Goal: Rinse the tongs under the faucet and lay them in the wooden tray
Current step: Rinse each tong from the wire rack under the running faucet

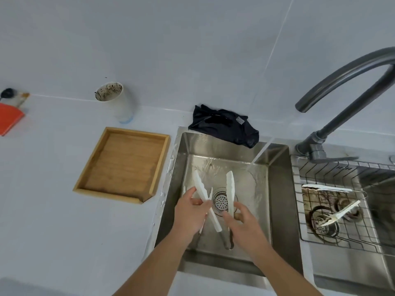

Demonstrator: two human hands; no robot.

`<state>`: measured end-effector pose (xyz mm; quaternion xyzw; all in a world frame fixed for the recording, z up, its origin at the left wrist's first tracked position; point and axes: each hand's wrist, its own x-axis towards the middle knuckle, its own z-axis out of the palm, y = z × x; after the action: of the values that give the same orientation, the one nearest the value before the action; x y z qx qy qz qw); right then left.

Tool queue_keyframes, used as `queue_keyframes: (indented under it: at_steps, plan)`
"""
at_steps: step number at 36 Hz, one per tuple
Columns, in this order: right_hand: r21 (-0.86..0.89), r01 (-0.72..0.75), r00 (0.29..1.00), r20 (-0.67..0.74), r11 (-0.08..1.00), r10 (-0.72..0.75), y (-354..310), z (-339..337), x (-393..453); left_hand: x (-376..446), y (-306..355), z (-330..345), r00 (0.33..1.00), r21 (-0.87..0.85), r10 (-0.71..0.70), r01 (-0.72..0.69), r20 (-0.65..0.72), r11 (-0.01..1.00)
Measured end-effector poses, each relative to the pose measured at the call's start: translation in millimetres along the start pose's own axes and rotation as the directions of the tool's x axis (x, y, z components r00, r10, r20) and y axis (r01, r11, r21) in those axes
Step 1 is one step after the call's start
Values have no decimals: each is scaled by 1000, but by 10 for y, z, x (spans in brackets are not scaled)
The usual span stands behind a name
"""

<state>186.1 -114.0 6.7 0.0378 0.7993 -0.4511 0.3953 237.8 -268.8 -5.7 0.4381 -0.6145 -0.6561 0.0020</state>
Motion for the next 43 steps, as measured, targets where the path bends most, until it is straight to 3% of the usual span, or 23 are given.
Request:
queue_keyframes:
  at_steps: [12, 18, 31, 43]
  plan:
    - [107, -165, 986, 19, 980, 164, 176, 261, 241, 293, -284, -134, 992, -6, -120, 120, -46, 993]
    - [181, -211, 977, 68, 961, 201, 245, 359, 385, 453, -489, -132, 989, 79, -140, 143, -41, 987]
    - [220, -327, 937, 202, 919, 285, 558, 527, 714, 672, -801, -169, 975, 209, -209, 221, -75, 953]
    - [181, -408, 906, 197, 895, 373, 661, 671, 890, 694, -890, -159, 958, 160, -280, 285, -56, 945]
